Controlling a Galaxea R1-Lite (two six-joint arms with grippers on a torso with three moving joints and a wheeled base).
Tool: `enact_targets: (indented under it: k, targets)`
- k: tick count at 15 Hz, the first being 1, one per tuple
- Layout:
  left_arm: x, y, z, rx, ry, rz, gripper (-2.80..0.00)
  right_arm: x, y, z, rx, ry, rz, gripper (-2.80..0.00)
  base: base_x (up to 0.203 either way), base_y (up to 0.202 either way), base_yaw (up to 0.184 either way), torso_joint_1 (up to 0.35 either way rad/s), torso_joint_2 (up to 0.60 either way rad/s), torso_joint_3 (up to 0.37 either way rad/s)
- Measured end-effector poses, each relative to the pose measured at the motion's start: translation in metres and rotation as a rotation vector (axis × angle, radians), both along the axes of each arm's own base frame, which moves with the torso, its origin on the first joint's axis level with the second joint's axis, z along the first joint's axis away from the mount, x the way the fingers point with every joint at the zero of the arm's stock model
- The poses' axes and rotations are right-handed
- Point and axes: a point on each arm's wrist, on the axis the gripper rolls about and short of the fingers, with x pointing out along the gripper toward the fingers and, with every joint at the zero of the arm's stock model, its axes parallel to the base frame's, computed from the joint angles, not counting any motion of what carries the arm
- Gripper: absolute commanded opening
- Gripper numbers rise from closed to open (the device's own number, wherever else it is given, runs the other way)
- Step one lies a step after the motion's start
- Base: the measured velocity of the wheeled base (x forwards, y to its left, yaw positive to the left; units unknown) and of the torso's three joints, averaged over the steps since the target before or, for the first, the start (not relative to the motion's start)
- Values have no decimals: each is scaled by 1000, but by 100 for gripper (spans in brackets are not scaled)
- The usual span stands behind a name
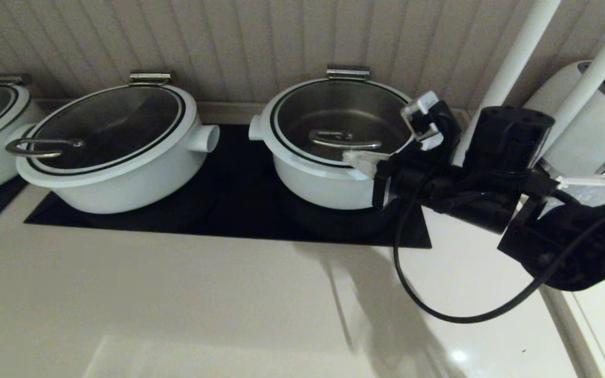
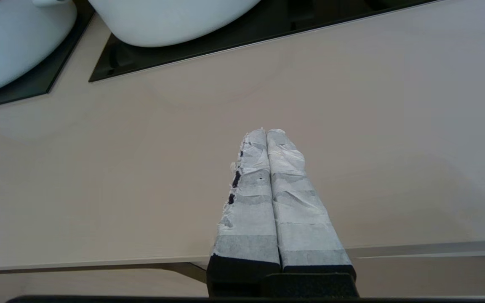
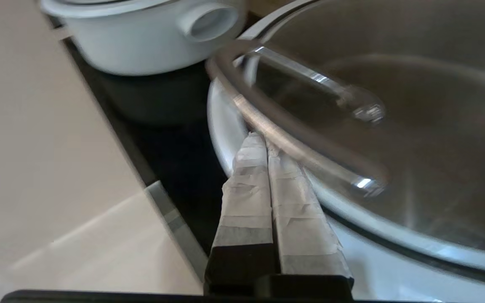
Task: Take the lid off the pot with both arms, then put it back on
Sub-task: Open the food pot lid a small opening with the right arm
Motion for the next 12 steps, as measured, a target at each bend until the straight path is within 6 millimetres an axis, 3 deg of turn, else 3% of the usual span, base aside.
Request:
enact_targets:
  k: [12]
  targets:
    - [0,0,-1,82,11,-9,-280,10,8,15,30,-58,-65,-280,0,0,0,0,0,0]
